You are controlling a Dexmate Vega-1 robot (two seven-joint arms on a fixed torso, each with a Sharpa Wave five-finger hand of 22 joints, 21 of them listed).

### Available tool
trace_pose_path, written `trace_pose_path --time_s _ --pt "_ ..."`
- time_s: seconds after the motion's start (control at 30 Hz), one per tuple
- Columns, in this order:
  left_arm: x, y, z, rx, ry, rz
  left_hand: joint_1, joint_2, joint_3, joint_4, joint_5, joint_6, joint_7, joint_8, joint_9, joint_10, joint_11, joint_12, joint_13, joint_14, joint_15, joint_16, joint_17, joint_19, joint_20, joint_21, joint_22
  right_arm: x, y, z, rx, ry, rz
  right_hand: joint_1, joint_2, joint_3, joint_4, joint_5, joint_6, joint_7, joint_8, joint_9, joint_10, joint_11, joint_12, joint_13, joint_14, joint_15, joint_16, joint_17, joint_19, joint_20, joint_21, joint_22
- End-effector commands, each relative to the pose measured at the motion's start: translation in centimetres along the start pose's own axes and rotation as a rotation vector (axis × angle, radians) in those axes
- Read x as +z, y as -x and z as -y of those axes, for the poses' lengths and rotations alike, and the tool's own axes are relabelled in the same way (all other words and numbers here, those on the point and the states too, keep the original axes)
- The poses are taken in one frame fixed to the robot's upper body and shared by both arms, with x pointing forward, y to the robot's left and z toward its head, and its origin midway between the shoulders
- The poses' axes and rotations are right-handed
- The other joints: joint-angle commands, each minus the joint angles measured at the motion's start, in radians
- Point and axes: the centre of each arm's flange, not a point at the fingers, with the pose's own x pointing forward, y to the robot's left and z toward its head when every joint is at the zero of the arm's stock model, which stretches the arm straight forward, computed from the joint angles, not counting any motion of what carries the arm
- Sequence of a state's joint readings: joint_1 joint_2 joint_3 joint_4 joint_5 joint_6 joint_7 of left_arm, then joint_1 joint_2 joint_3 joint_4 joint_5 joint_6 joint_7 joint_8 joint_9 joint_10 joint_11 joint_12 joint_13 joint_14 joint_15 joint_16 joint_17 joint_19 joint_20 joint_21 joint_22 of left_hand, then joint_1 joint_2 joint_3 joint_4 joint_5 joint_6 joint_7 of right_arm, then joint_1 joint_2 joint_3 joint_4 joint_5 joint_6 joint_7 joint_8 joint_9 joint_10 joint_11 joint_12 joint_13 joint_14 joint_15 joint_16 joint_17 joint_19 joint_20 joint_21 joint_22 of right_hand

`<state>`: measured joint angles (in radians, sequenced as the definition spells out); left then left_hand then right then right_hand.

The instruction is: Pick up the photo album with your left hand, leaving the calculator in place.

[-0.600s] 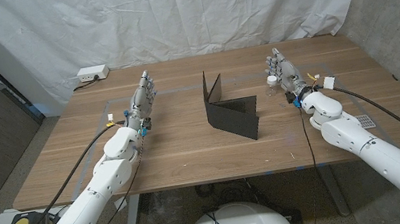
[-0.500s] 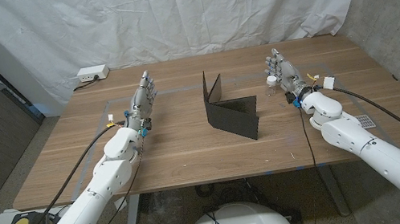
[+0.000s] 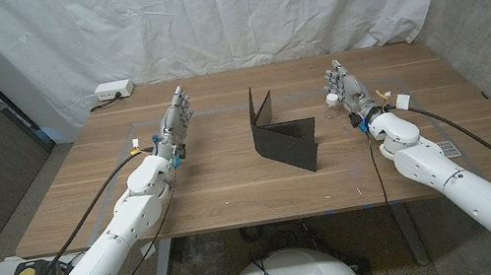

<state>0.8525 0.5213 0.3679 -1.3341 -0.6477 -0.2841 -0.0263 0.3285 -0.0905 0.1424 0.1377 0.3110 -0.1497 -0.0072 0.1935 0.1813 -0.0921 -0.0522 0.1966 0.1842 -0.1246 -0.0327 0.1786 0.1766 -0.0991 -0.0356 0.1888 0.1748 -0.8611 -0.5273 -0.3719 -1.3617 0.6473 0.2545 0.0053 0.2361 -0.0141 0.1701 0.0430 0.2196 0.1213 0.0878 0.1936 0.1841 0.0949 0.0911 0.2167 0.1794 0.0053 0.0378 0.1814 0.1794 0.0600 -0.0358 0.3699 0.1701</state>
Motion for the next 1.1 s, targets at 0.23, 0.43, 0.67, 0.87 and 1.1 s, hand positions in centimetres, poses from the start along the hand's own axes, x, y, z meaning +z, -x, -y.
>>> trace_pose_path --time_s 0.23,0.43,0.67,0.87,1.1 --pt "1.8 -0.8 0.9 -0.071 -0.062 0.05 0.022 0.015 0.011 -0.012 0.008 0.031 -0.003 0.014 0.003 0.026 0.0 0.013 0.001 0.019 -0.018 0.014 0.003 0.001 -0.087 0.008 0.003 -0.4 0.4 0.0 -0.013 -0.012 0.007 0.008 0.006 0.007 0.0 0.004 0.01 -0.004 0.005 0.004 0.006 -0.003 0.003 0.003 0.001 0.011 0.006 0.003 0.007 -0.03 -0.006 0.005" --pt "3.5 -0.5 1.2 -0.101 -0.108 0.086 0.036 0.024 0.014 -0.02 0.011 0.064 0.003 0.022 0.002 0.063 0.002 0.024 0.001 0.052 -0.018 0.021 0.002 0.018 -0.084 0.014 0.003 -0.5 0.8 0.5 -0.021 -0.016 0.012 0.009 0.007 0.007 0.0 0.004 0.011 -0.005 0.005 0.004 0.007 -0.002 0.003 0.003 0.001 0.011 0.006 0.003 0.007 -0.03 -0.008 0.005" --pt "5.1 -0.4 1.7 -0.12 -0.145 0.132 0.045 0.029 0.014 -0.026 0.013 0.086 0.004 0.026 0.002 0.083 0.005 0.028 0.001 0.071 -0.016 0.023 0.002 0.035 -0.085 0.018 0.002 -0.5 1.2 0.8 -0.047 -0.017 0.017 0.009 0.009 0.007 -0.001 0.004 0.012 -0.005 0.005 0.004 0.009 -0.005 0.003 0.003 0.002 0.01 0.007 0.003 0.008 -0.031 -0.011 0.006" --pt "5.5 -0.3 1.6 -0.137 -0.154 0.144 0.05 0.031 0.013 -0.028 0.013 0.093 0.001 0.025 0.002 0.092 0.001 0.029 0.001 0.081 -0.019 0.024 0.002 0.038 -0.081 0.018 0.002 -0.3 1.1 0.7 -0.042 -0.013 0.026 0.01 0.01 0.007 -0.003 0.003 0.011 -0.004 0.005 0.004 0.004 -0.004 0.0 0.003 0.0 0.009 0.006 0.003 0.009 -0.032 -0.014 0.006" --pt "6.1 0.3 1.6 -0.152 -0.174 0.173 0.055 0.033 0.013 -0.031 0.014 0.109 -0.002 0.028 0.002 0.1 -0.002 0.029 0.001 0.088 -0.02 0.023 0.002 0.039 -0.078 0.017 0.002 -0.1 0.9 0.3 -0.042 -0.016 0.035 0.012 0.012 0.008 -0.004 0.003 0.011 -0.005 0.004 0.004 0.004 -0.004 0.0 0.003 -0.001 0.009 0.005 0.003 0.01 -0.033 -0.017 0.006"
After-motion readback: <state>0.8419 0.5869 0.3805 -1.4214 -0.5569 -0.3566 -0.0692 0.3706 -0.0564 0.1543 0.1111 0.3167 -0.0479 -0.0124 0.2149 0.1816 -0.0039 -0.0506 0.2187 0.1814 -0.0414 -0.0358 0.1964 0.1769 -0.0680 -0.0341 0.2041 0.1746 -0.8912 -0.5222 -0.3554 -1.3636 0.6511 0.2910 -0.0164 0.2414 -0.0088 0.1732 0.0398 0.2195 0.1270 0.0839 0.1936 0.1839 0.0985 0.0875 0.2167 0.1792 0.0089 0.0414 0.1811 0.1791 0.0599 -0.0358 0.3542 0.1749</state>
